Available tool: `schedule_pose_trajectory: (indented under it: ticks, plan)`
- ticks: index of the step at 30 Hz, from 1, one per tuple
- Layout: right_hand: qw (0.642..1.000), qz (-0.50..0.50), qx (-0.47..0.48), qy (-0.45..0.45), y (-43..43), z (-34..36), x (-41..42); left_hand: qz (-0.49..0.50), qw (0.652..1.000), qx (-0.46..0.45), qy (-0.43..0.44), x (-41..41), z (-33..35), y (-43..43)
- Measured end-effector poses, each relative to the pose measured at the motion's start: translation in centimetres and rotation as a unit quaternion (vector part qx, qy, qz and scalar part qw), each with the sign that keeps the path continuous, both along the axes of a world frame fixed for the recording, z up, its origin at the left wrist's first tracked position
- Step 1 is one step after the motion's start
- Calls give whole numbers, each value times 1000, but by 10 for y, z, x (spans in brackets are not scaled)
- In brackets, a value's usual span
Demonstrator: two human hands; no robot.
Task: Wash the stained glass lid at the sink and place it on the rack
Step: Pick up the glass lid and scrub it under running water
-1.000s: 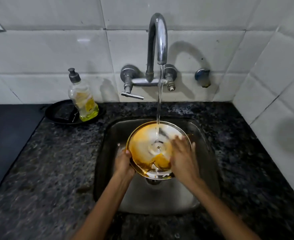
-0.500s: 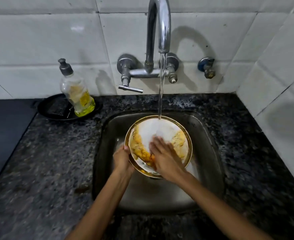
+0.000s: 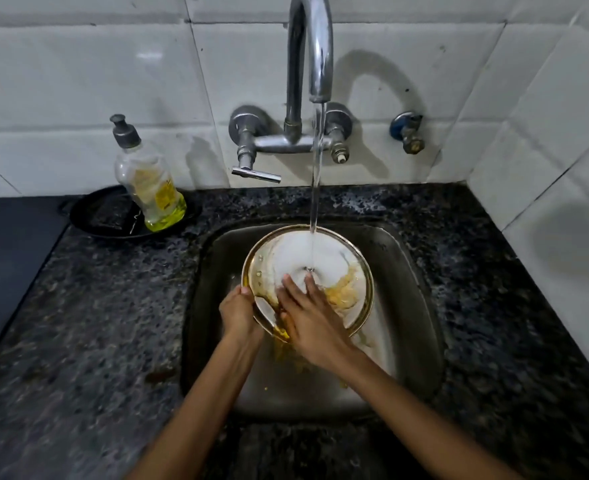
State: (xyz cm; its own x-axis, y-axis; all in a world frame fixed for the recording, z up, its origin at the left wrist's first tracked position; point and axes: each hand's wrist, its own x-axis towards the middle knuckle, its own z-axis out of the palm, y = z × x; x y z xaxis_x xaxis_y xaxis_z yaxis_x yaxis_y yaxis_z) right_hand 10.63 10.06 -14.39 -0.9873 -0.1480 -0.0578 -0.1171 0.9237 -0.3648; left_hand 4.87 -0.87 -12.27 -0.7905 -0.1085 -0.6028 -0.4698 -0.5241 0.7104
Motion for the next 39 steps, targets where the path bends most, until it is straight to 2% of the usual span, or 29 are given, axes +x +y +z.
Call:
schedule_pose_trajectory:
  ticks: [3, 7, 8, 10, 12, 16, 17, 19, 21, 26, 29, 32, 35, 39]
  plan:
    - [997, 68, -4, 32, 7, 7, -39, -29, 999, 16, -15, 9, 3, 5]
    - [993, -57, 91, 42, 39, 9, -75, -49, 999, 0, -11, 13, 10, 5]
    - [995, -52, 81, 39, 36, 10, -76, -49, 999, -6, -7, 12, 12, 6]
    - [998, 24, 44, 46, 23, 12, -71, -54, 998, -15, 1, 9, 14, 6]
    - [995, 48, 53, 66, 27, 12, -69, -63, 998, -23, 15, 8, 18, 8]
    - [987, -121, 97, 32, 57, 9, -77, -69, 995, -54, 56, 12, 18, 2]
    - [988, -129, 86, 24, 53, 10, -77, -67, 994, -64, 65, 12, 17, 1]
    - [996, -80, 31, 31, 29, 14, -75, -66, 993, -72, 72, 11, 17, 3]
    - [998, -30, 8, 53, 10, 14, -74, -66, 994, -44, 70, 10, 18, 6]
    - [995, -91, 35, 20, 20, 7, -72, -57, 997, -26, 49, 10, 15, 5]
    - [999, 38, 32, 7, 4, 13, -47, -40, 999, 11, 15, 4, 11, 8]
    - [987, 151, 55, -2, 3, 11, -7, -35, 999, 17, -5, -8, 1, 3]
    - [984, 162, 66, -33, 11, 12, -1, -57, 997, 51, 0, -10, -2, 3]
    - [992, 95, 81, -10, 13, 16, -38, -91, 991, 97, -27, 0, -4, 16]
